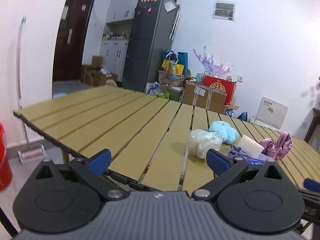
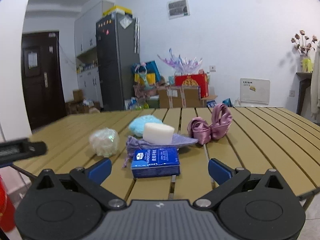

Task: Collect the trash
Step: 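Grasp the blue handkerchief pack with the right tool while the left tool approaches the clear bag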

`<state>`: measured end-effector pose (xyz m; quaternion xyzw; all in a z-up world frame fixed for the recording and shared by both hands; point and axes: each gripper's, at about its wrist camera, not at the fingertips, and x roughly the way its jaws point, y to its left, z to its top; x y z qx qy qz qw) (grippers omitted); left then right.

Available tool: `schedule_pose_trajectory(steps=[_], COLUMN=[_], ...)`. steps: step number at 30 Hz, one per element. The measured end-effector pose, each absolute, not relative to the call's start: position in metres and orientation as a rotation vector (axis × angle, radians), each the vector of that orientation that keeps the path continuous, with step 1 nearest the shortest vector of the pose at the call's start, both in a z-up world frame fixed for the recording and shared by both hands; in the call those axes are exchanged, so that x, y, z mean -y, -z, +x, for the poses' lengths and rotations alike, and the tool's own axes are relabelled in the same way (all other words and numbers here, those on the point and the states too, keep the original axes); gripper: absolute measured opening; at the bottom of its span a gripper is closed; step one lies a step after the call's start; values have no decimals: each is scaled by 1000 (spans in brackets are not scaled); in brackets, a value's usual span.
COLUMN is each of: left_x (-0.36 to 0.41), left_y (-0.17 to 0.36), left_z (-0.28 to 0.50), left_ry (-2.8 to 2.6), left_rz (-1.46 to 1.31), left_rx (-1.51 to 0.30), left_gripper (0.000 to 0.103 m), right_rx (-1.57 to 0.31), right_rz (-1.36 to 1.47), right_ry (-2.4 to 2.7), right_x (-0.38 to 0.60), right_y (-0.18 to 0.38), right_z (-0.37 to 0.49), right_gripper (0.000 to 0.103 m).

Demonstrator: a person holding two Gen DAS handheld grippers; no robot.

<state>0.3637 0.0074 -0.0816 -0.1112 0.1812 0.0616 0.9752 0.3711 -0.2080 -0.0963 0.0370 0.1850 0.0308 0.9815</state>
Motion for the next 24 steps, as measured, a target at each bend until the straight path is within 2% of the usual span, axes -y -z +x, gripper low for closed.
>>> schedule_pose_trajectory(steps=[13, 18, 20, 24], left_x=[-16, -13, -11, -4], left_y=[83, 83, 82, 80], left_z=[409, 423, 426, 434], left_ry=[-127, -104, -101, -87], left_rz=[-174, -170, -160, -152], left_rx=[-428, -442, -442, -445], left_gripper=[103, 103, 103, 103], right_rx=[-464, -457, -449, -457], right_rz=[69, 63, 57, 48], right_ry=[-27, -18, -21, -34], right_x=[197, 197, 197, 198], right_y=[132, 135, 135, 130], right_z=[449, 457, 455, 449], right_gripper=[102, 90, 73, 73])
